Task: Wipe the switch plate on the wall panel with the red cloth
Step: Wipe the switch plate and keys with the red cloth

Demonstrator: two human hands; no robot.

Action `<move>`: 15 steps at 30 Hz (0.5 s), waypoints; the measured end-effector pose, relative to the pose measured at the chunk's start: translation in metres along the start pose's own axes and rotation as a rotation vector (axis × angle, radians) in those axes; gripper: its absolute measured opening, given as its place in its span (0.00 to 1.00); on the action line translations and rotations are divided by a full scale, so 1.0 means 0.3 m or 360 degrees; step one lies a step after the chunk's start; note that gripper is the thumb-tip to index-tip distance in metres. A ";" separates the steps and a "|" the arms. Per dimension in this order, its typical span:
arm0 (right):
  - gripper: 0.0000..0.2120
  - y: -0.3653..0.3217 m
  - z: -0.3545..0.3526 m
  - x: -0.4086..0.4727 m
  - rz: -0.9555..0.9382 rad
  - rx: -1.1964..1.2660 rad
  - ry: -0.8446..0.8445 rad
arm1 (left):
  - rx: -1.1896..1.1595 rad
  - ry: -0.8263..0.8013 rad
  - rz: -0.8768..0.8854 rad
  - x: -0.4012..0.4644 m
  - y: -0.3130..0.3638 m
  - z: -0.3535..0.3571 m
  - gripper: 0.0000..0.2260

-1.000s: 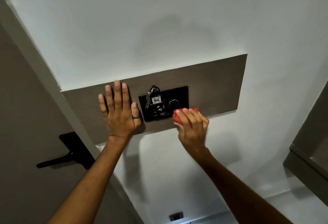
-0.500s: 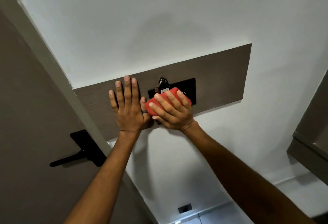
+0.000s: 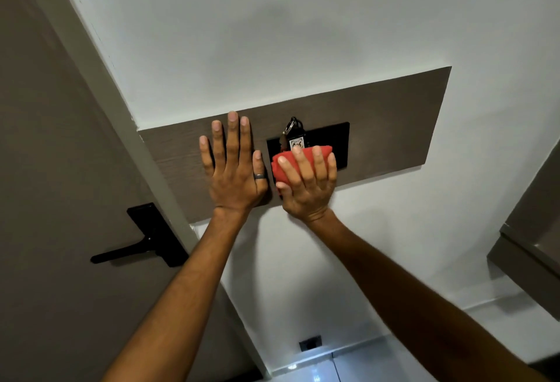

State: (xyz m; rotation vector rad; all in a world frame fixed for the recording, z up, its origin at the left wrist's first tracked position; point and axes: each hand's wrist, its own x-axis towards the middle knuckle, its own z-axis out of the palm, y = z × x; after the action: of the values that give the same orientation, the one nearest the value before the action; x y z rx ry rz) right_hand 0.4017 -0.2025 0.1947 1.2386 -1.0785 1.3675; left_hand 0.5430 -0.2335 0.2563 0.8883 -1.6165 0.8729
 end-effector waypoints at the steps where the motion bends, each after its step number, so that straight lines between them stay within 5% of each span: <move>1: 0.21 0.064 -0.011 0.009 -0.0184 -0.0007 -0.0046 | 0.0018 0.0005 0.0005 -0.002 0.000 0.002 0.26; 2: 0.22 0.104 -0.020 0.017 -0.0175 -0.0024 -0.0057 | 0.0038 0.0008 0.0006 -0.002 -0.002 0.003 0.26; 5: 0.23 0.043 -0.026 0.024 0.0454 -0.0020 0.0008 | 0.0032 0.0031 0.0002 -0.003 -0.004 0.009 0.27; 6: 0.23 0.020 -0.023 0.016 0.0451 -0.0014 0.0001 | 0.0028 0.0035 0.0008 -0.002 -0.003 0.008 0.27; 10: 0.21 0.185 -0.057 0.029 -0.0365 0.0009 -0.0137 | 0.0044 0.0022 0.0012 -0.008 -0.003 0.013 0.27; 13: 0.21 0.124 -0.057 0.017 0.0078 -0.0032 -0.0115 | 0.0041 0.0030 -0.0007 -0.003 -0.003 0.013 0.27; 15: 0.21 0.043 -0.040 -0.011 0.0074 -0.0003 -0.0098 | 0.0033 0.0016 0.0004 -0.005 -0.002 0.011 0.27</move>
State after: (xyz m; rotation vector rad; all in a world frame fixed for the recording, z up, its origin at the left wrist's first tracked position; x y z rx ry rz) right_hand 0.3872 -0.1928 0.1902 1.2687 -1.1573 1.3705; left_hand 0.5423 -0.2365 0.2543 0.8950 -1.6029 0.8959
